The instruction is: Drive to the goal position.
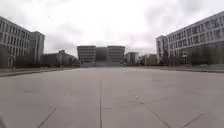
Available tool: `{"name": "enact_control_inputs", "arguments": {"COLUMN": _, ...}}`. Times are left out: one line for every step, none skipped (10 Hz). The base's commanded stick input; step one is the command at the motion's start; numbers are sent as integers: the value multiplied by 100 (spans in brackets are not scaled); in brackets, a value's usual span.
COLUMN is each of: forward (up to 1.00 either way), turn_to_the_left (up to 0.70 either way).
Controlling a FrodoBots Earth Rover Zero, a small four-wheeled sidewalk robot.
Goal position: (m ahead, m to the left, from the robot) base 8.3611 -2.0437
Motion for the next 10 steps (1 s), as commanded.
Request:
{"name": "enact_control_inputs", "arguments": {"forward": 70, "turn_to_the_left": 1}}
{"name": "enact_control_inputs", "arguments": {"forward": 70, "turn_to_the_left": 1}}
{"name": "enact_control_inputs", "arguments": {"forward": 70, "turn_to_the_left": 1}}
{"name": "enact_control_inputs", "arguments": {"forward": 70, "turn_to_the_left": 1}}
{"name": "enact_control_inputs", "arguments": {"forward": 70, "turn_to_the_left": 1}}
{"name": "enact_control_inputs", "arguments": {"forward": 70, "turn_to_the_left": 1}}
{"name": "enact_control_inputs", "arguments": {"forward": 70, "turn_to_the_left": 1}}
{"name": "enact_control_inputs", "arguments": {"forward": 70, "turn_to_the_left": 1}}
{"name": "enact_control_inputs", "arguments": {"forward": 70, "turn_to_the_left": 1}}
{"name": "enact_control_inputs", "arguments": {"forward": 70, "turn_to_the_left": 1}}
